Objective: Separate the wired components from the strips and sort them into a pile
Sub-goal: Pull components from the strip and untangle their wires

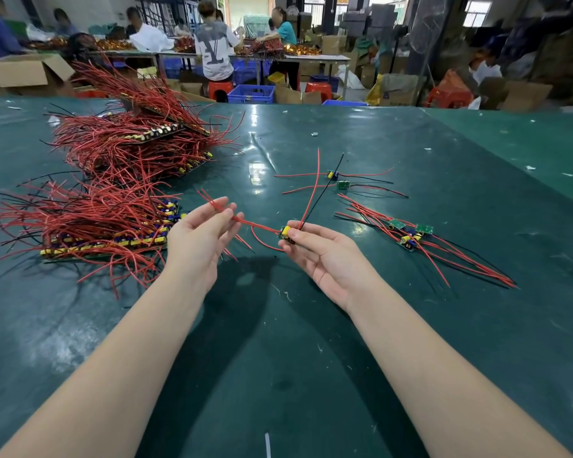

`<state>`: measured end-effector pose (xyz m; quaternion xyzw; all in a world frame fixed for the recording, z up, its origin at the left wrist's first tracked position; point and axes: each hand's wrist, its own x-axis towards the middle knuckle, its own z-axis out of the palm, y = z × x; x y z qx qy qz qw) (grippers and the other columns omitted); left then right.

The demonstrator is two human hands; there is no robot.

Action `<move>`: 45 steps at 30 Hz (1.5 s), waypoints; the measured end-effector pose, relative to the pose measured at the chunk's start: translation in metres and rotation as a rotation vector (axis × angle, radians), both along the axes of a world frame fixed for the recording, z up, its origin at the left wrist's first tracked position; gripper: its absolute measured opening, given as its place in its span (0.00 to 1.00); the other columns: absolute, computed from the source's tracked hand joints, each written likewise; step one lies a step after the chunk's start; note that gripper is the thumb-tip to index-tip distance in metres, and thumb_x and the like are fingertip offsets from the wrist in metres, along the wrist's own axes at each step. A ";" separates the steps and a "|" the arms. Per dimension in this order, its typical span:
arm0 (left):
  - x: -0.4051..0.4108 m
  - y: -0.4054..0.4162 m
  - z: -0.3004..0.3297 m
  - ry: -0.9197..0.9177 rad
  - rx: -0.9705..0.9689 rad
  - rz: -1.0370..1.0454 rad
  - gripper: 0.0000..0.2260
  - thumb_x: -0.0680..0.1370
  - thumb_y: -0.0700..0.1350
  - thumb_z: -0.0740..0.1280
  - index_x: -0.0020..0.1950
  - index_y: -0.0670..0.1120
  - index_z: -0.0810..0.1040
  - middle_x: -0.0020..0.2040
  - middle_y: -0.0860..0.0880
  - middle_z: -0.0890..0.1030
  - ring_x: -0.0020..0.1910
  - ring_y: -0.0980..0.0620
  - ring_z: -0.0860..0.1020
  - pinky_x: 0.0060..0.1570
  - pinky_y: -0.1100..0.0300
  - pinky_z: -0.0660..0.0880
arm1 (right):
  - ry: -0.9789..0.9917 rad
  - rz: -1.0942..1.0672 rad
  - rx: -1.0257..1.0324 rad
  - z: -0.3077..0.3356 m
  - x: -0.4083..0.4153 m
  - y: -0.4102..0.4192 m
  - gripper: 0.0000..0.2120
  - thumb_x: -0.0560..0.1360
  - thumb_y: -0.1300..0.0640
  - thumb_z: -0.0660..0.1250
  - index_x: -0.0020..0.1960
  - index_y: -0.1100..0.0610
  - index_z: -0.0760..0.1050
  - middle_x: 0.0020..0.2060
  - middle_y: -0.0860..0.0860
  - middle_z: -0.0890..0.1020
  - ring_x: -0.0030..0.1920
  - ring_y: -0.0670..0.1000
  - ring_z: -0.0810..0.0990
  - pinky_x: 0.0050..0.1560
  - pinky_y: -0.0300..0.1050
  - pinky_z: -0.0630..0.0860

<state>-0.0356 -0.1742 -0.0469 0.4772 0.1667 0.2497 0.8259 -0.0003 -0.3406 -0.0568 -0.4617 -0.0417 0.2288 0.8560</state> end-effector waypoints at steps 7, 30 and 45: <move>0.003 0.006 -0.003 -0.015 -0.115 0.011 0.03 0.79 0.36 0.65 0.48 0.39 0.79 0.38 0.46 0.85 0.40 0.52 0.84 0.40 0.65 0.80 | -0.014 -0.013 0.008 -0.001 0.002 -0.001 0.05 0.73 0.71 0.69 0.44 0.64 0.82 0.39 0.58 0.85 0.38 0.53 0.85 0.38 0.37 0.80; 0.008 0.005 0.001 -0.061 -0.243 0.001 0.07 0.82 0.40 0.62 0.48 0.38 0.77 0.42 0.44 0.83 0.40 0.52 0.84 0.39 0.65 0.79 | -0.061 -0.025 -0.039 0.006 -0.001 -0.004 0.07 0.74 0.65 0.69 0.42 0.58 0.85 0.42 0.54 0.85 0.37 0.53 0.85 0.35 0.38 0.80; -0.006 -0.024 -0.001 0.125 0.145 -0.465 0.05 0.76 0.36 0.68 0.51 0.37 0.80 0.44 0.44 0.85 0.42 0.53 0.84 0.42 0.65 0.80 | -0.373 -0.104 -0.362 0.003 -0.002 -0.002 0.07 0.75 0.61 0.69 0.43 0.52 0.83 0.37 0.44 0.85 0.39 0.40 0.81 0.39 0.34 0.76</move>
